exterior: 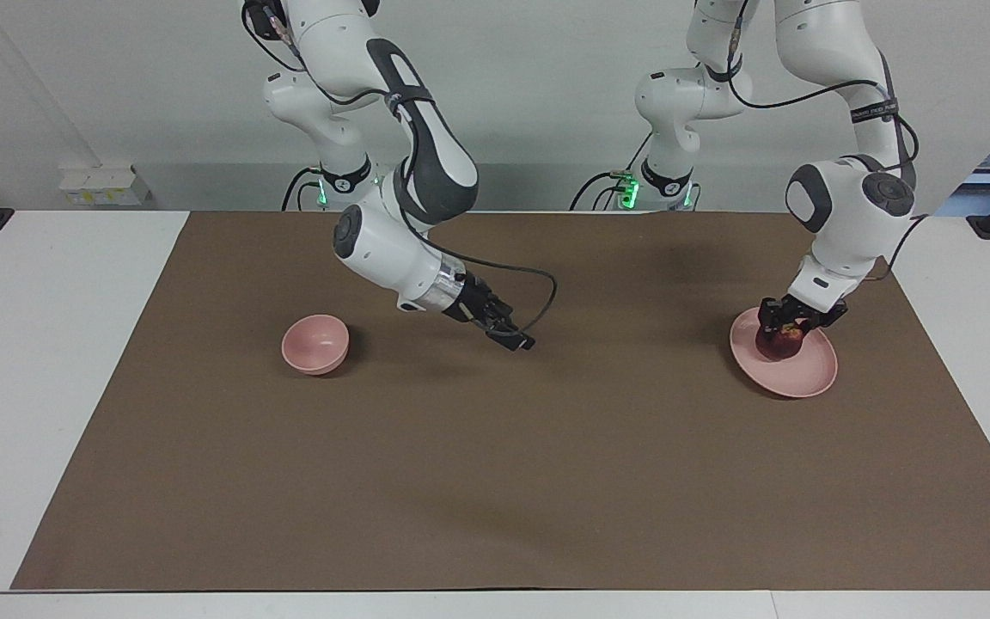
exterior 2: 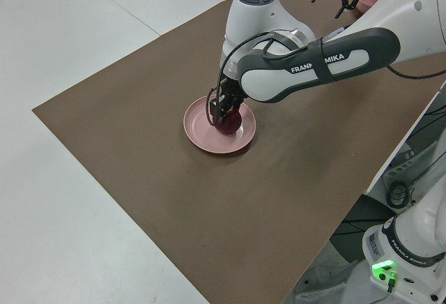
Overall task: Move apple from plate to bowl
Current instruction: 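Lift the apple with the left gripper toward the right gripper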
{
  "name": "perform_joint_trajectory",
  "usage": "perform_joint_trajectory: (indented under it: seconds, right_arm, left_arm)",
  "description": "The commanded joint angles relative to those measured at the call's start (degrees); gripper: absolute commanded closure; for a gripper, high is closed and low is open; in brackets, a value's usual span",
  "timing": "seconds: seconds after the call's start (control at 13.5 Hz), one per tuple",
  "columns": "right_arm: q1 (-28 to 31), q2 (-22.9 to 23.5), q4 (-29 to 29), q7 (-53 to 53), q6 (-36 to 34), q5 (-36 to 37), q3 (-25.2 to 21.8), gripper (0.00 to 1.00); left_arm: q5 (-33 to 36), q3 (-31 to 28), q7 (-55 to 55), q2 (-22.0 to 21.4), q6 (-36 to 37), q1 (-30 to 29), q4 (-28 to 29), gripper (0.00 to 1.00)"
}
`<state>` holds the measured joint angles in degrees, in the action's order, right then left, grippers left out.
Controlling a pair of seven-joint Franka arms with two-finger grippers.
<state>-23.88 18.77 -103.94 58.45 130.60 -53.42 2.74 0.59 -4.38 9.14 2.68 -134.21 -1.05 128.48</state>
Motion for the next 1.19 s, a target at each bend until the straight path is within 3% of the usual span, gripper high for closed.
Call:
perform_joint_trajectory:
  seconds: [0.0,0.15,0.44,0.59,0.89,1.11]
  right_arm:
    - [-2.38,0.48,1.37,5.6,3.07,-3.78,-0.01,0.0]
    - [-5.02,0.74,1.38,7.46,8.32,-8.41,-0.01,0.0]
    - [-7.4,0.65,1.46,6.85,9.49,-15.82,0.07,0.0]
    - [-7.41,0.65,1.46,6.85,10.02,-16.1,0.25,0.0]
    - [-8.28,0.56,1.38,6.94,9.23,-16.1,0.34,0.0]
    - [-8.81,0.56,1.38,7.03,9.32,-15.84,0.25,0.0]
  left_arm:
    - [-0.07,0.6,0.79,-4.96,1.23,0.44,0.81,1.0]
    - [-4.95,0.87,0.62,-8.47,4.82,3.84,0.19,1.0]
    - [-21.65,1.04,-0.44,-10.42,6.59,9.39,-0.34,1.0]
    - [-33.23,0.96,-0.44,-10.59,5.99,12.55,-0.34,1.0]
    - [-50.12,1.04,-0.53,-11.56,5.98,16.25,0.01,1.0]
    - [-55.86,1.39,-0.35,-12.0,3.62,19.94,0.28,1.0]
